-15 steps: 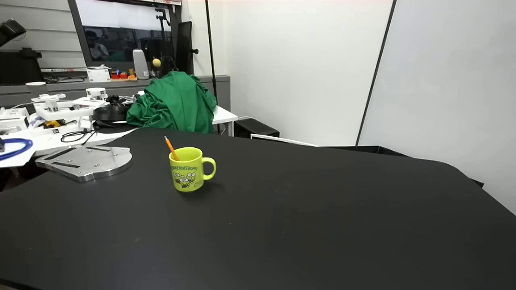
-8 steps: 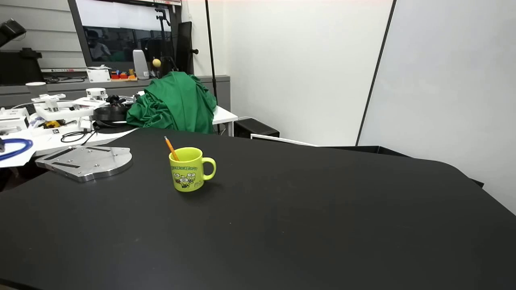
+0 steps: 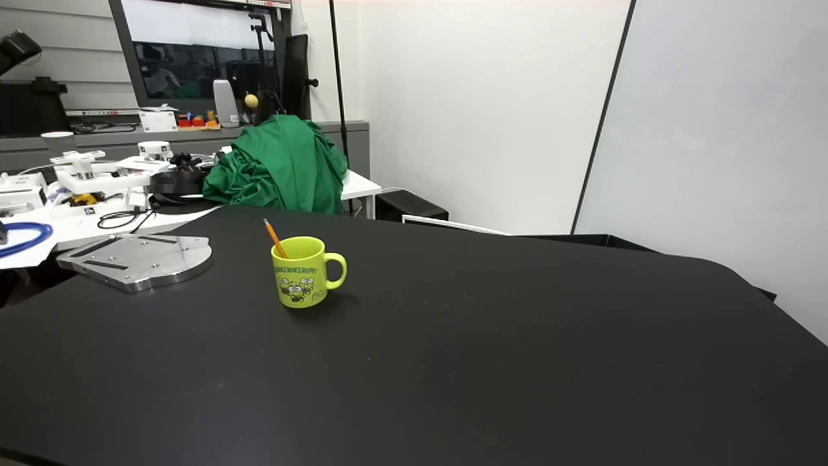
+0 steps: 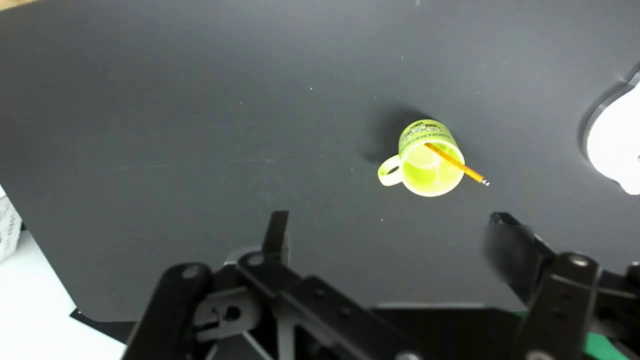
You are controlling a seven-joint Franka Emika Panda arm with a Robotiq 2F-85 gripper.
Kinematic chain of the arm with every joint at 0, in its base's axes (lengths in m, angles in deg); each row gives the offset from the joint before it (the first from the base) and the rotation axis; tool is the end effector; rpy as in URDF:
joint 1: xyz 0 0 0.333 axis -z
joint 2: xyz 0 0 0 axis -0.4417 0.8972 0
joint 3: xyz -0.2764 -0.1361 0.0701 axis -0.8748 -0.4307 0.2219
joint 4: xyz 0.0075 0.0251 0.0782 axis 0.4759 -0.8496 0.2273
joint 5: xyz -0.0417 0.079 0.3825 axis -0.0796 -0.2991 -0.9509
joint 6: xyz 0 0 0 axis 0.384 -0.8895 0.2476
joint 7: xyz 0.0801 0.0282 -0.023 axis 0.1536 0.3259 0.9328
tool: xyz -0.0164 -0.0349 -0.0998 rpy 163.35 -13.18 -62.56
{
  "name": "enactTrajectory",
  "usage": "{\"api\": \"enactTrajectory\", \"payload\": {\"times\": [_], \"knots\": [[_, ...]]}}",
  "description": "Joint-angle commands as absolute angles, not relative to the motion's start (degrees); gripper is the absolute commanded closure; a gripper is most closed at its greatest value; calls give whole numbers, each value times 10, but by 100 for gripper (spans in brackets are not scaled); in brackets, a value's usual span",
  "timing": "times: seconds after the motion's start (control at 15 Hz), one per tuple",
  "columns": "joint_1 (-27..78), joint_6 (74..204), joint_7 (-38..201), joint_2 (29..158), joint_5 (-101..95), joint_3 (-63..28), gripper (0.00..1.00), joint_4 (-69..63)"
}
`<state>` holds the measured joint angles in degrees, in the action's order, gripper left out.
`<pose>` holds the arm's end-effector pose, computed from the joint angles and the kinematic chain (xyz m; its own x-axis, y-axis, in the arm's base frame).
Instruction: Pick up the orange object from the cup and put it on the table.
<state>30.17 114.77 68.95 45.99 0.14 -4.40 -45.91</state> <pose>0.3982 0.0358 0.5343 0.9730 -0.1793 0.1451 -0.2003 -0.9688 0.1463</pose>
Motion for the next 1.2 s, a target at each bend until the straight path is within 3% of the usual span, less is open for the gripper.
{"api": "enactTrajectory", "payload": {"times": [0.0,0.67,1.13], "knots": [[281,1127,809,549,-5,-96,0,-376],[267,971,1067,779,106,-118,0,-125],[228,986,1197,886,129,-85,0,-28]]}}
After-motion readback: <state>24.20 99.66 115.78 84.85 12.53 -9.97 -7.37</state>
